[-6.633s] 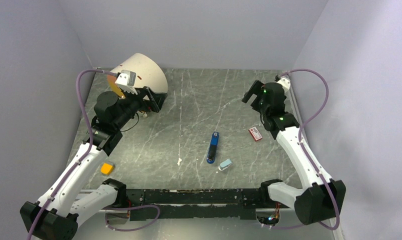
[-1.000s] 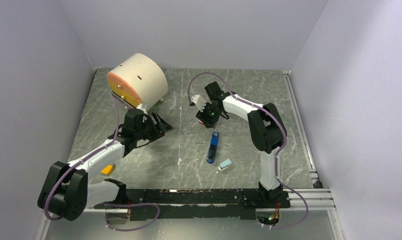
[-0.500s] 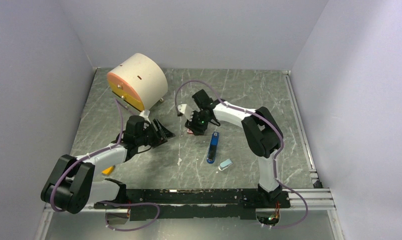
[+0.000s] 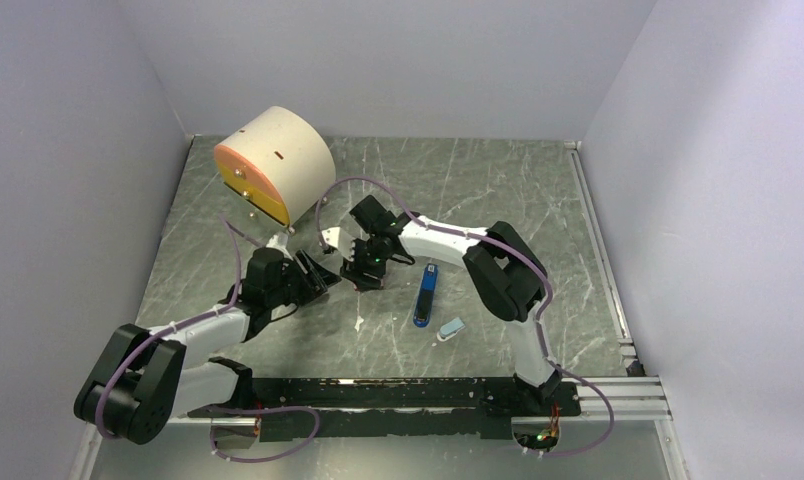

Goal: Load the staples into the stapler

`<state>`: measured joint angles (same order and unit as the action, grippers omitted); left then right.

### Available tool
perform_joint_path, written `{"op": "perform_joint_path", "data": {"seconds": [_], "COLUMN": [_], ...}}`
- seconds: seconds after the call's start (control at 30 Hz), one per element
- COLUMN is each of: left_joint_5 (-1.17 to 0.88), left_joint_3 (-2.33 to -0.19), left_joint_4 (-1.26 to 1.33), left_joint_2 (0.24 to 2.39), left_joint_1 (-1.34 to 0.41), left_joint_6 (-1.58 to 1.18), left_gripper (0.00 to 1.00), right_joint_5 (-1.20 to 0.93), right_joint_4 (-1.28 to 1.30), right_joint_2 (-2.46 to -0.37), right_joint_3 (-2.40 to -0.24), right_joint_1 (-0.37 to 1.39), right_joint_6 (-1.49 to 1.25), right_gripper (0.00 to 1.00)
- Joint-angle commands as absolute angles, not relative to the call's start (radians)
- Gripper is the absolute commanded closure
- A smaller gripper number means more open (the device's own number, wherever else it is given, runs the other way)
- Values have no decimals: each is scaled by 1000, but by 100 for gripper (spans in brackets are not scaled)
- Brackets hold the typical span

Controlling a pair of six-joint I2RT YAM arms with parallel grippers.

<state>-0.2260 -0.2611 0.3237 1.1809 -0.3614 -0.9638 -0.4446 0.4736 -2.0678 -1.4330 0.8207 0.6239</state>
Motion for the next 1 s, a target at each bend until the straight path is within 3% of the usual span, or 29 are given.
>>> {"op": "perform_joint_path", "data": {"seconds": [0.0, 0.33, 0.67, 0.97], "left_joint_5": [-173, -156, -223, -328], "left_joint_3": [-277, -265, -268, -281], "left_joint_4": [353, 334, 391, 491], "left_joint_2": [1149, 1105, 1156, 1266], "left_joint_1": [-353, -353, -352, -353], "left_joint_6": [-945, -929, -921, -908], "left_gripper": [39, 38, 36, 42], "right_joint_5": [-361, -393, -367, -371], "right_joint_4": [532, 479, 507, 461], "right_joint_2": [-2138, -2080, -2014, -2028], "right_joint_3": [-1428, -1387, -1314, -1311], "right_joint_1": [842, 845, 826, 825], "right_joint_6": [586, 589, 705, 691], "right_gripper": [42, 46, 42, 60]}}
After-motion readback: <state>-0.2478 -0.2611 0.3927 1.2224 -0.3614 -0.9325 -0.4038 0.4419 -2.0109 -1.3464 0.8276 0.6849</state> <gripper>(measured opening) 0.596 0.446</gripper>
